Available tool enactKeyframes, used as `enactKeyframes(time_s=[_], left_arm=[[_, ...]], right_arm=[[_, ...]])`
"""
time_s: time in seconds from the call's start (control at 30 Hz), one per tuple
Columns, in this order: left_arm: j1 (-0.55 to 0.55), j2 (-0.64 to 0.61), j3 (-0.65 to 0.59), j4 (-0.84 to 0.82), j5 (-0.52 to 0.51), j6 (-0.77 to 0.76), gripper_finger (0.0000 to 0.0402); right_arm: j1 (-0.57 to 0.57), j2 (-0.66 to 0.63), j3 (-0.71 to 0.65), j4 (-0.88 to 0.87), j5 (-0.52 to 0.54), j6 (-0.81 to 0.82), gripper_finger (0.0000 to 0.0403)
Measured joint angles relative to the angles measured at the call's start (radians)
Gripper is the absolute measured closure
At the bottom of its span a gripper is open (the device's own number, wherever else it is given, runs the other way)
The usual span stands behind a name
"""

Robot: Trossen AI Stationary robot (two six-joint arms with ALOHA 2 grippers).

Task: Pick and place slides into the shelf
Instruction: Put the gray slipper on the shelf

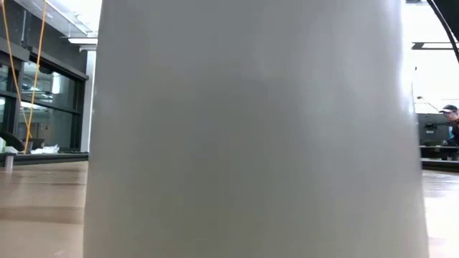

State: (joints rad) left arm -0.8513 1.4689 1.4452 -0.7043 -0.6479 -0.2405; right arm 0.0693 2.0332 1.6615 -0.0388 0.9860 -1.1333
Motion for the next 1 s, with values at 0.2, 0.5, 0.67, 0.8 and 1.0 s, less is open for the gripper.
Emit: enactKeyframes(time_s=[0.2,0.5,0.67,0.8,1.0], left_arm=[[0.0,0.0,0.0,0.0,0.0,0.0,0.0231],[0.0,0.0,0.0,0.005,0.0,0.0,0.0231],[0.0,0.0,0.0,0.006,0.0,0.0,0.0231],[0.0,0.0,0.0,0.006,0.0,-0.002,0.0232],[-0.015,0.0,0.0,0.007,0.0,-0.003,0.0232]], right_arm=[[-0.011,0.011,0.0,0.01,-0.023,-0.001,0.04],[-0.017,0.058,0.047,0.001,-0.029,-0.007,0.04],[-0.017,0.112,0.11,-0.042,-0.018,-0.016,0.04],[-0.018,0.168,0.181,-0.101,-0.018,-0.015,0.04],[-0.017,0.219,0.265,-0.152,-0.03,0.007,0.04]])
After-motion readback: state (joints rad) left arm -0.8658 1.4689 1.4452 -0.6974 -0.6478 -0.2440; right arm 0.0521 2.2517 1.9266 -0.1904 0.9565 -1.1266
